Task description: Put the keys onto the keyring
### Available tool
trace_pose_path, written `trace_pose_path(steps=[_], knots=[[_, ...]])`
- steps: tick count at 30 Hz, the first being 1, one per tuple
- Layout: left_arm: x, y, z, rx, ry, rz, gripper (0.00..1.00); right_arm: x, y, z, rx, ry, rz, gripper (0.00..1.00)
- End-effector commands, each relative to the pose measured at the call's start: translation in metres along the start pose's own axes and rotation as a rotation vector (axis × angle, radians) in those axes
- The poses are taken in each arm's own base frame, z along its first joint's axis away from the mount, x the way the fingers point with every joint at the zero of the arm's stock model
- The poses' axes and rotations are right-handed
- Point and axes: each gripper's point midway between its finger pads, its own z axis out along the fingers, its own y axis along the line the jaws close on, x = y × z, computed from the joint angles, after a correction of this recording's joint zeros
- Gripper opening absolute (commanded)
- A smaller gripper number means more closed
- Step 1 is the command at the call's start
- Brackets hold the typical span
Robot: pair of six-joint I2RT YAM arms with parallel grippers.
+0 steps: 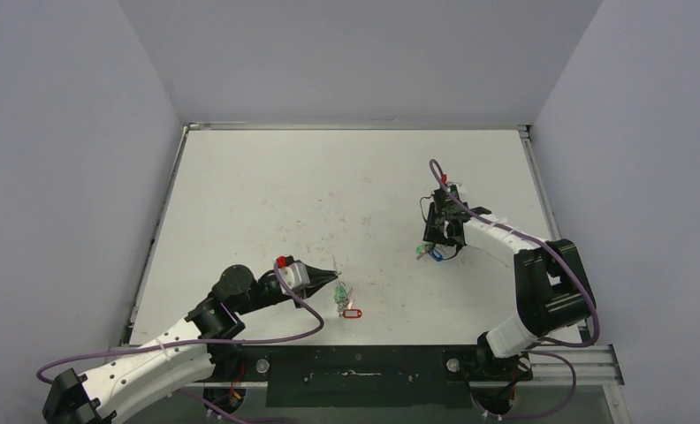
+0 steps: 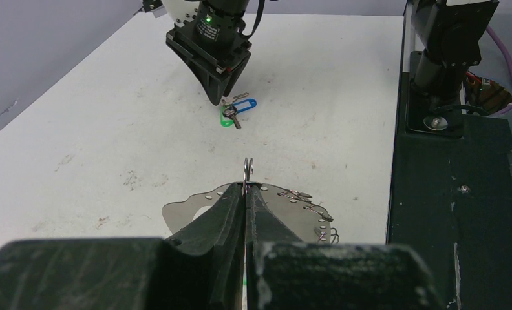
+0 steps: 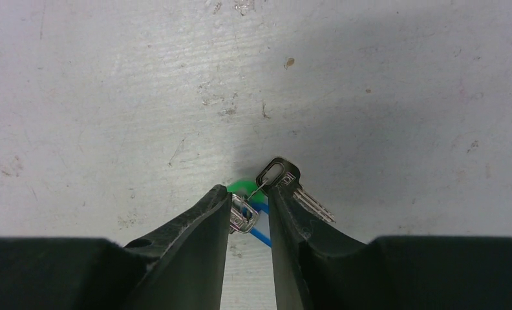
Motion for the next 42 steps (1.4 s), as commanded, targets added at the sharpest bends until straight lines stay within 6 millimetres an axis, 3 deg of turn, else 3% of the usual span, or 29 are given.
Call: trace_pose_path(steps=[1,19,28,31,37,42], knots=[[-0.036,0.001,0.002,0.004,-0.107,0.03,0.0,-0.02,0.009,-0.001,-0.023,-0.041,0.007,0.28],[-0.034,0.003,0.002,-0.007,-0.101,0.038,0.0,-0.007,0.009,-0.002,-0.035,0.015,-0.041,0.18],[-0.035,0.004,0.002,-0.008,-0.103,0.041,0.0,-0.002,0.005,-0.002,-0.024,0.037,-0.059,0.05],[-0.036,0.003,0.002,-0.008,-0.103,0.04,0.0,0.002,0.012,-0.003,-0.062,0.059,-0.062,0.0],[-0.035,0.004,0.001,-0.011,-0.097,0.038,0.0,0.0,0.02,-0.012,-0.113,0.068,-0.08,0.0],[-0.035,0.004,0.0,-0.012,-0.088,0.036,0.0,-0.002,0.042,-0.03,-0.243,0.075,-0.107,0.0]])
